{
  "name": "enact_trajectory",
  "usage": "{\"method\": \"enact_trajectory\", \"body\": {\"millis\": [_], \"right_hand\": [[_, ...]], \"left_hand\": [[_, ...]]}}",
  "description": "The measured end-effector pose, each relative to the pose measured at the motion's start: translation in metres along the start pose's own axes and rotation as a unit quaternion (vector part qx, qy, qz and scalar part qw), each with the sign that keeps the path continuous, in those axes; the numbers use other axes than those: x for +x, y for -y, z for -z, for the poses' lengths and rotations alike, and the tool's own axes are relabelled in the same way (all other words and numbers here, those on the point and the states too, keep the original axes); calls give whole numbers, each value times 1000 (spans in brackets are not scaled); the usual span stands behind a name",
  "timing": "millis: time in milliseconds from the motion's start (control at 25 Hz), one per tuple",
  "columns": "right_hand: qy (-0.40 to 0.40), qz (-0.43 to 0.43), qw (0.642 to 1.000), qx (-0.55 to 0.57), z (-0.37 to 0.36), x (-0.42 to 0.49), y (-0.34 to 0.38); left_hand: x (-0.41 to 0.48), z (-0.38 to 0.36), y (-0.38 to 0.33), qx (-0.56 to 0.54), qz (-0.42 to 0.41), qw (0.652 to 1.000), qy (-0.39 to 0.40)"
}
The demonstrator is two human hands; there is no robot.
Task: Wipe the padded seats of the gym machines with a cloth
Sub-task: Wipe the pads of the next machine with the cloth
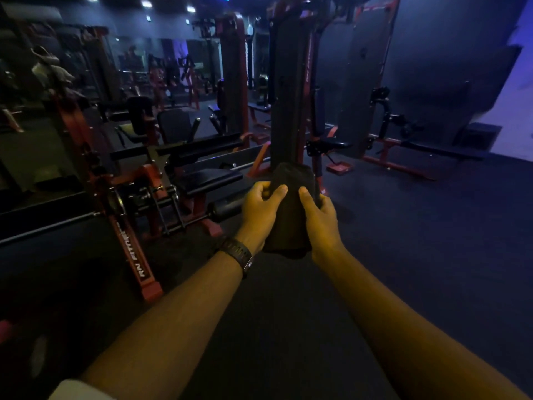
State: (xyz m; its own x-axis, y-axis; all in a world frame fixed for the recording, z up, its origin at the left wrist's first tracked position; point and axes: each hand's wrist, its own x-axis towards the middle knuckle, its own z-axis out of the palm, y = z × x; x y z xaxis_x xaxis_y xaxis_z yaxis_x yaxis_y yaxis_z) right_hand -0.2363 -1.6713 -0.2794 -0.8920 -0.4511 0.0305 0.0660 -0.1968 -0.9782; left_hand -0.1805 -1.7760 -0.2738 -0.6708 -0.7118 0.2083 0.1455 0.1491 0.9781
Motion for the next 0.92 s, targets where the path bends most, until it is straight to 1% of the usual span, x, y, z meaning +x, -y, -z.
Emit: {"method": "enact_trajectory", "body": {"millis": [120,240,360,440,520,680,920], "right_hand": [[-6,-8,1000,10,7,108,-4],[2,-2,1000,4,19,223,-17],[31,-1,1000,0,32,341,-28],[55,-13,998,-3,39,418,-26],[84,-6,996,-19,40,493,-18],[140,10,989,-39,30,632,-15],[183,3,982,-35,-16,837,-54]], "left_hand": [[102,-46,21,14,-1,1000,5],[199,-91,56,25,-7,1000,-3],[292,-138,88,11,3,1000,-23],[356,-170,98,5,15,999,-43],[420,-197,103,4,15,997,-70],[542,-227,125,11,15,993,-115],[734,-252,198,-8,8,981,-192]]}}
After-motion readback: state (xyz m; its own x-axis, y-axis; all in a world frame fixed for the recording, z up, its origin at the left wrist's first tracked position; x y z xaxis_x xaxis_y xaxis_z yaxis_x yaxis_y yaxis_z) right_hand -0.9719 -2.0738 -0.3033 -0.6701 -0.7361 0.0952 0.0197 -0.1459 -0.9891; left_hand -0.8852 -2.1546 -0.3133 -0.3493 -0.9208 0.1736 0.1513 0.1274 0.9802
